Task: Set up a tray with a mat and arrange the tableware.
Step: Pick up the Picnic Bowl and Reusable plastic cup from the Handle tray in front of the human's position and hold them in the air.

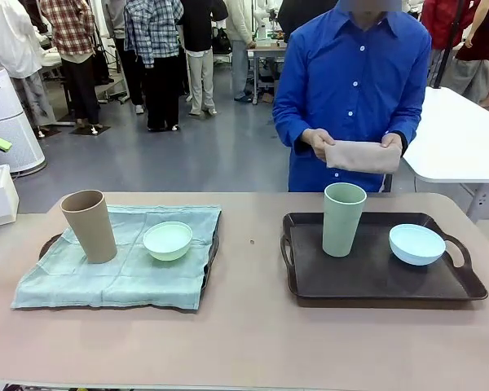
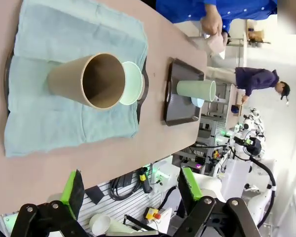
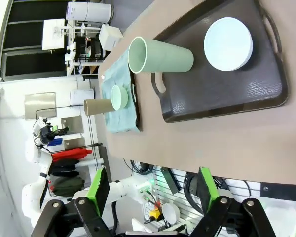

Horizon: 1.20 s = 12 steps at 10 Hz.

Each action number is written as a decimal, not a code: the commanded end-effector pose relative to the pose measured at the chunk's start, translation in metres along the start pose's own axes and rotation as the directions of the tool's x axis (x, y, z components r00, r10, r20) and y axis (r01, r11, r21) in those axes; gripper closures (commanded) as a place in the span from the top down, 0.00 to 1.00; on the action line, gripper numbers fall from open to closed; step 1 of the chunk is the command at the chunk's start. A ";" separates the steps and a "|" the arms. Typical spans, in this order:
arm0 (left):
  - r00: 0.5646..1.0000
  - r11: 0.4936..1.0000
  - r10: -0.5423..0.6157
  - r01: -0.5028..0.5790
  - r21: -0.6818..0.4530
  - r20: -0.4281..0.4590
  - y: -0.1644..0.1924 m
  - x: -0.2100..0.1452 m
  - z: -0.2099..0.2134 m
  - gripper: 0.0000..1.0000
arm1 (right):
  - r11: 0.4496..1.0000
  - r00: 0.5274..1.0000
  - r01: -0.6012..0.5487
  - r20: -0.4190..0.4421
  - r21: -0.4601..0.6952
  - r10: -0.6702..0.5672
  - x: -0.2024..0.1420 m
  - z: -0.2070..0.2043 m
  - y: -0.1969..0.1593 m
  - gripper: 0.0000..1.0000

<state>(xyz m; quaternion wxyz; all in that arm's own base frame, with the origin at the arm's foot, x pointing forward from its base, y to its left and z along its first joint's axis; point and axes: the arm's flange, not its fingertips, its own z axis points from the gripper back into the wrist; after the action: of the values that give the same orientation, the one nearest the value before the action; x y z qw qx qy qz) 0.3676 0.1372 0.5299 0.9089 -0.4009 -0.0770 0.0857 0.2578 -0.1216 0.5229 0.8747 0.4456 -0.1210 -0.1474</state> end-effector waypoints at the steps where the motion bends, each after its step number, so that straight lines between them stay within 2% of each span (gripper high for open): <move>1: 1.000 1.000 -0.001 0.001 -0.007 0.011 -0.001 0.000 0.002 1.00 | 1.000 1.000 -0.003 -0.011 0.000 0.003 0.001 -0.004 0.002 0.93; 12: 1.000 1.000 -0.001 0.001 -0.007 0.011 -0.001 0.000 0.002 1.00 | 1.000 1.000 -0.003 -0.011 0.000 0.003 0.001 -0.004 0.002 0.93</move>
<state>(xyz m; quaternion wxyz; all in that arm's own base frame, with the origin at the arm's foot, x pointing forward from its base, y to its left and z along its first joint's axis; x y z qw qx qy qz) 0.3677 0.1372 0.5298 0.9089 -0.4009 -0.0770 0.0857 0.2596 -0.1172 0.5226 0.8792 0.4382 -0.1165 -0.1462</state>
